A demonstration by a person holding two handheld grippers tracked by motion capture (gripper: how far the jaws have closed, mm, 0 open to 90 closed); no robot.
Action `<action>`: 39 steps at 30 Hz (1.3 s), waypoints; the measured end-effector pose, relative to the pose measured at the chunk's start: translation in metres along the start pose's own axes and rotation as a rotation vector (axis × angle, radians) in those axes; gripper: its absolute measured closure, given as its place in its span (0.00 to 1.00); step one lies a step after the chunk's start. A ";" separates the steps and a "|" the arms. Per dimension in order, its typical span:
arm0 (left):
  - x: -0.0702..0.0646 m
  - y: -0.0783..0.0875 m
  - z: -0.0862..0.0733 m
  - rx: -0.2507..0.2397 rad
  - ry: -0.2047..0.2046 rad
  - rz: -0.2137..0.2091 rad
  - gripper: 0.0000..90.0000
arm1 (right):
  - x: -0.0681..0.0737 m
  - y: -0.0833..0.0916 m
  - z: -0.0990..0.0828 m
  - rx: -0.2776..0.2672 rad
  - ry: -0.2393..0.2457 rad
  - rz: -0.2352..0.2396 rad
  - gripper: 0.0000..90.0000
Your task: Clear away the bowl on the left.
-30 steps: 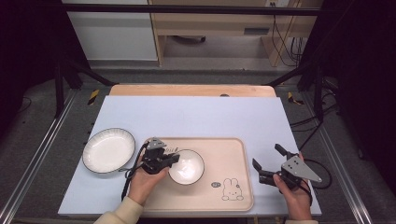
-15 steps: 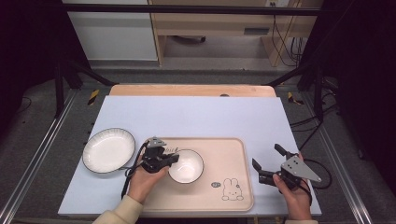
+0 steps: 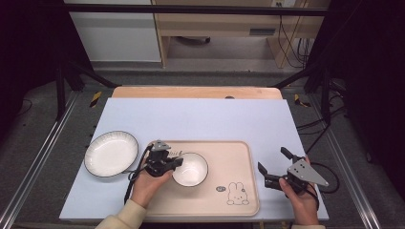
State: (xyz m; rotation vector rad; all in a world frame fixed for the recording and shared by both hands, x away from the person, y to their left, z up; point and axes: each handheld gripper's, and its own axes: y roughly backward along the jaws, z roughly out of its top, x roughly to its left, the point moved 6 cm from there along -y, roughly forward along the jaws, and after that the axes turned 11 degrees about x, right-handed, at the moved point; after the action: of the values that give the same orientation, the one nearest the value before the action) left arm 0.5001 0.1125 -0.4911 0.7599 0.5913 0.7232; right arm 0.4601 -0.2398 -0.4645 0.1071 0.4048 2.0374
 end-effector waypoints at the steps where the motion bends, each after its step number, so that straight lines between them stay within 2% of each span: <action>1: 0.000 0.000 0.000 0.002 -0.006 -0.001 0.91 | 0.000 -0.001 0.000 0.001 0.002 0.000 0.04; 14: -0.002 0.000 -0.001 -0.003 -0.030 0.016 0.91 | 0.002 -0.001 0.000 0.003 0.002 0.001 0.04; 17: -0.002 0.000 -0.002 -0.010 -0.054 0.025 0.90 | 0.002 0.000 0.000 0.000 -0.001 -0.002 0.04; 22: -0.003 0.001 -0.002 -0.021 -0.056 0.025 0.90 | 0.001 0.000 0.000 -0.002 -0.003 -0.003 0.04; 30: -0.003 0.001 -0.002 -0.027 -0.094 0.025 0.86 | -0.001 0.000 -0.001 -0.002 -0.015 -0.010 0.04; 32: -0.004 0.004 -0.001 -0.054 -0.101 0.025 0.84 | -0.001 0.000 -0.001 -0.002 -0.011 -0.008 0.04; 33: -0.006 0.008 0.001 -0.073 -0.119 0.040 0.82 | 0.000 0.000 -0.001 -0.002 -0.011 -0.006 0.04; 36: -0.007 0.011 0.002 -0.084 -0.120 0.038 0.78 | 0.001 0.001 -0.001 -0.004 -0.012 -0.007 0.04; 38: -0.009 0.014 0.004 -0.097 -0.135 0.053 0.76 | 0.000 0.001 -0.001 -0.006 -0.015 -0.008 0.04; 39: -0.009 0.014 0.004 -0.107 -0.145 0.063 0.72 | 0.000 0.001 -0.001 -0.005 -0.015 -0.009 0.04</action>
State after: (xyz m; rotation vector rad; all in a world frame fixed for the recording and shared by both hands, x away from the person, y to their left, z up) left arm 0.4925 0.1108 -0.4758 0.7267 0.3957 0.7446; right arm 0.4588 -0.2409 -0.4651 0.1169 0.3903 2.0273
